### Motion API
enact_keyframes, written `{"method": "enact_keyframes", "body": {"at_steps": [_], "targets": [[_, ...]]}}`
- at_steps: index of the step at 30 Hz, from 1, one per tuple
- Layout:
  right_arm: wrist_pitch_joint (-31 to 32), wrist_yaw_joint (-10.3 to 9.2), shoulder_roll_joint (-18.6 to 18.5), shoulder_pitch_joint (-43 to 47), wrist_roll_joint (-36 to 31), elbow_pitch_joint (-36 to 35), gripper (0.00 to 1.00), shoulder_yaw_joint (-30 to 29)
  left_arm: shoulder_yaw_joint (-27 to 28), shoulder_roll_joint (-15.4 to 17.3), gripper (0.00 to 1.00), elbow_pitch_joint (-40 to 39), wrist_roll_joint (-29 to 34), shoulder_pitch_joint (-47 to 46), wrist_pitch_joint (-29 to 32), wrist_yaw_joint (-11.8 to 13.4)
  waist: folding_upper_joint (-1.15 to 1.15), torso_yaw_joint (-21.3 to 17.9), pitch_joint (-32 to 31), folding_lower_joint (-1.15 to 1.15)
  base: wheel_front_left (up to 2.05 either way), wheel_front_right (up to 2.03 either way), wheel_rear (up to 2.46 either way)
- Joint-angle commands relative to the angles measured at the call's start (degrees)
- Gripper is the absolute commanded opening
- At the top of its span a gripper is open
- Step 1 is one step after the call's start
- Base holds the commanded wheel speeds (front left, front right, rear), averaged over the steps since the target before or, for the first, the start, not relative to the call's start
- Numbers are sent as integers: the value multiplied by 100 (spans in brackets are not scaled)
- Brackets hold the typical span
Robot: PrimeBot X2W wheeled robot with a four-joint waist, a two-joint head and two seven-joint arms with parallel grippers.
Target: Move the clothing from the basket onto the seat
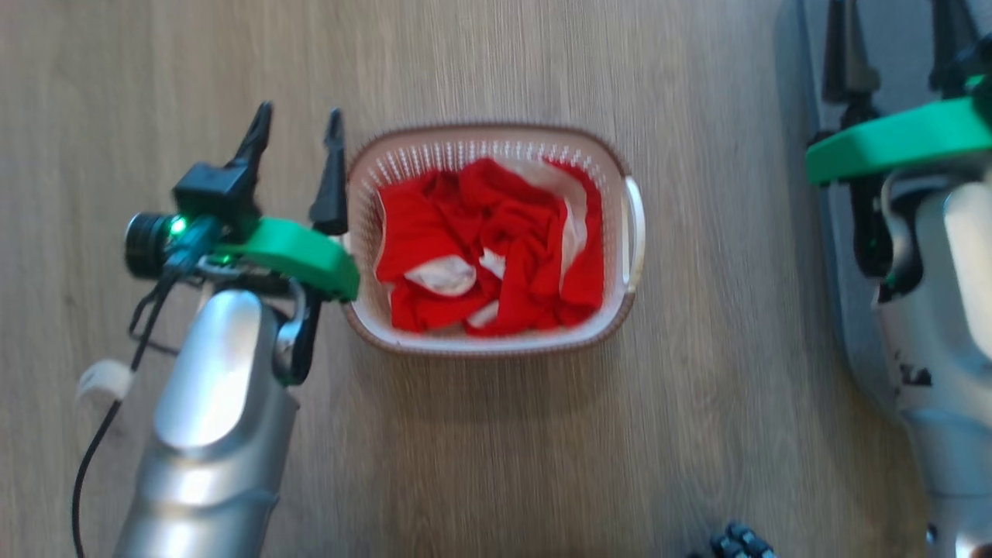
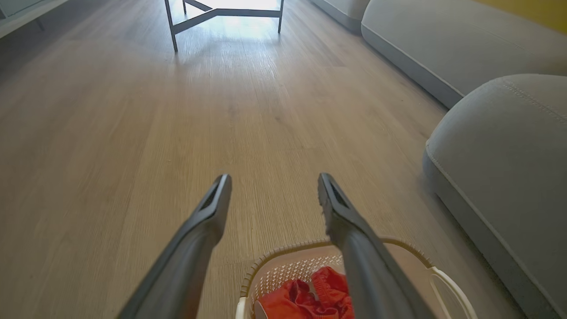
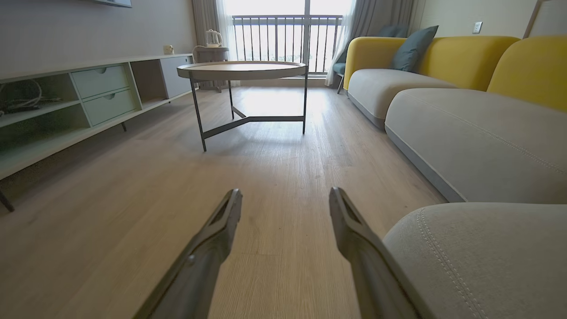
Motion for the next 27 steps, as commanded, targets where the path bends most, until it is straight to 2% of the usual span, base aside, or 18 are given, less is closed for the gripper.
{"method": "enact_keyframes", "body": {"at_steps": [1, 19, 27], "targets": [[-28, 41, -41, -121, 46, -237, 100, 53, 37, 80, 100, -96, 0, -167, -37, 4, 0, -103, 462, -1, 0, 0, 0], [-28, 41, 97, -682, 50, -760, 100, 102, -1696, 80, 100, 1064, -352, -1176, -37, -199, 0, -427, 1778, -1, 0, 0, 0], [-28, 41, 294, -879, 81, -1083, 100, 224, -2245, 80, 100, 1824, -276, -1743, -37, -330, 0, -778, 2261, -1, 0, 0, 0]]}}
